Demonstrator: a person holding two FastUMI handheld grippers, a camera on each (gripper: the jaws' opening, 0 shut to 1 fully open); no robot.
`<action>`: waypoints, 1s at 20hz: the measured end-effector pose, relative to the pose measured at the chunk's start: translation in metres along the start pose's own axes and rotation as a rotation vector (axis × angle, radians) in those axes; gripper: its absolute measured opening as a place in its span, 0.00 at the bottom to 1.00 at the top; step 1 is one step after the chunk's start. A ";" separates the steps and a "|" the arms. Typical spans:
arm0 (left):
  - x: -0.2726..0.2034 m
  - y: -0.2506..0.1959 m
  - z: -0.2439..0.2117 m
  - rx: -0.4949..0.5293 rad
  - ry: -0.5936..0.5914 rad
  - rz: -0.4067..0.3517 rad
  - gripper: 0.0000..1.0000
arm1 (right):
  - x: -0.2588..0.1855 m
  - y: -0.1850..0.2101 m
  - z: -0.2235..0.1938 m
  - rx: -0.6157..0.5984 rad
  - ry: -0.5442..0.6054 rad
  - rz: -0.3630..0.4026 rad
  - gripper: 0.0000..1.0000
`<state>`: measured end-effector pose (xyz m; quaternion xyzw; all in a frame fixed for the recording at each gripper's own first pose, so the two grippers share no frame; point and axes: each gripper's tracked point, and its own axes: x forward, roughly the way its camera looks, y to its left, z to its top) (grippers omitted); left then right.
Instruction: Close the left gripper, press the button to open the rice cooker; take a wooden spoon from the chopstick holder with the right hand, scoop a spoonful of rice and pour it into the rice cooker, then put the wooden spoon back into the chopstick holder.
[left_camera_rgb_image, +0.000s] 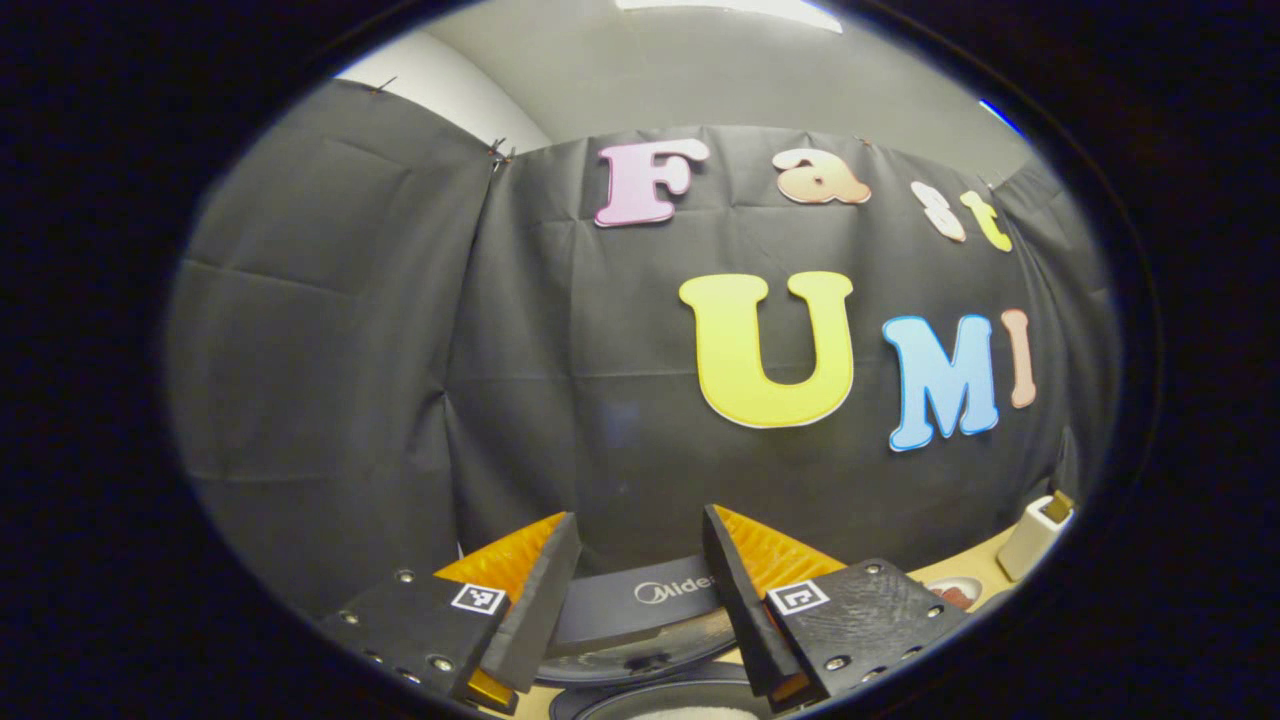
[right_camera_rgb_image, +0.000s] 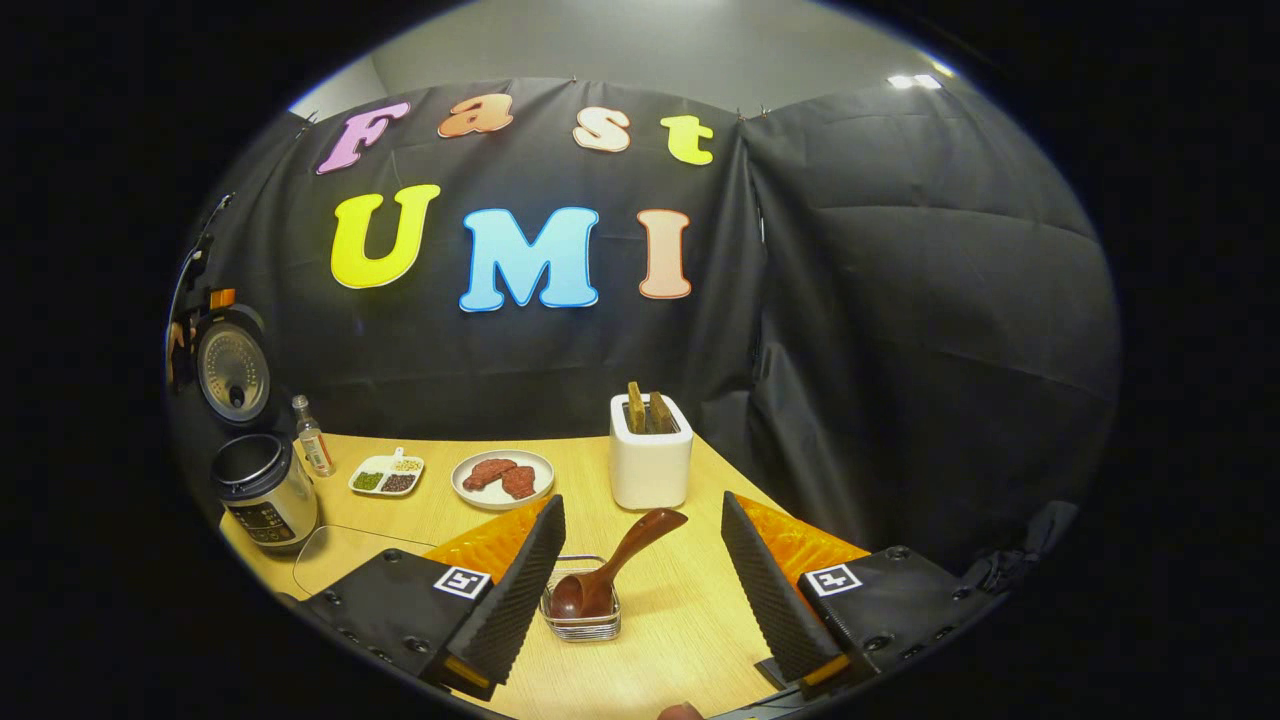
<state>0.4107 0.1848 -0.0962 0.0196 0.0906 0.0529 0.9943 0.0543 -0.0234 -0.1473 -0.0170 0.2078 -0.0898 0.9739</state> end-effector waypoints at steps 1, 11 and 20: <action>-0.002 -0.001 0.002 -0.006 -0.001 -0.004 0.80 | -0.001 0.001 0.001 0.000 -0.003 0.006 0.98; -0.026 -0.007 0.006 -0.019 0.032 -0.024 0.78 | -0.005 -0.006 0.007 -0.009 -0.023 0.064 0.99; -0.052 -0.019 -0.022 -0.027 0.084 -0.030 0.80 | -0.013 -0.026 0.013 -0.027 -0.043 0.098 0.99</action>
